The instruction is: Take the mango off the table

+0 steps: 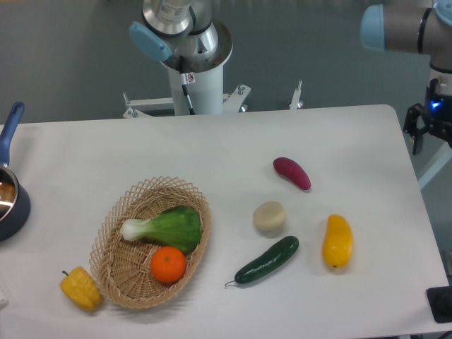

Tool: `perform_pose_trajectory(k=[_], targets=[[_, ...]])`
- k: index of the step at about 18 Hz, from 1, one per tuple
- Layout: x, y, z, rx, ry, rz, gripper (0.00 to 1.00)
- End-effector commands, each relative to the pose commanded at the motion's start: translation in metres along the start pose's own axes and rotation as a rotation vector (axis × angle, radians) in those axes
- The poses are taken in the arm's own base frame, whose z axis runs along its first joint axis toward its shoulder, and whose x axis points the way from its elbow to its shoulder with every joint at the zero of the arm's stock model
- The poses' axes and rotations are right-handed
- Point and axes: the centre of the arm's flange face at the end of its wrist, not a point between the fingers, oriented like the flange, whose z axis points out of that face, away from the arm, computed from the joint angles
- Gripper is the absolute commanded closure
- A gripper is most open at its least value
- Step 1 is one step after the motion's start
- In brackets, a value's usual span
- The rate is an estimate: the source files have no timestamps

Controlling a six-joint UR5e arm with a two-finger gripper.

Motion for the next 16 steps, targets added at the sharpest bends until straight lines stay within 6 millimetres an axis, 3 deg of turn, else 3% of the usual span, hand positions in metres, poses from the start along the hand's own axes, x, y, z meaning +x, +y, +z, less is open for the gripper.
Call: perform_pose_trajectory(k=[3, 5, 8, 16], targets=[[-0.005, -0.01, -0.006, -0.085, 0.023, 0.015, 0.0], [-0.004, -0.03, 0.002, -0.117, 0.046, 0.047, 0.0], [-0.004, -0.038, 0.008, -0.112, 0.049, -0.003, 0.0], [0.01, -0.08, 0.052, -0.089, 0.095, -0.206, 0.0]])
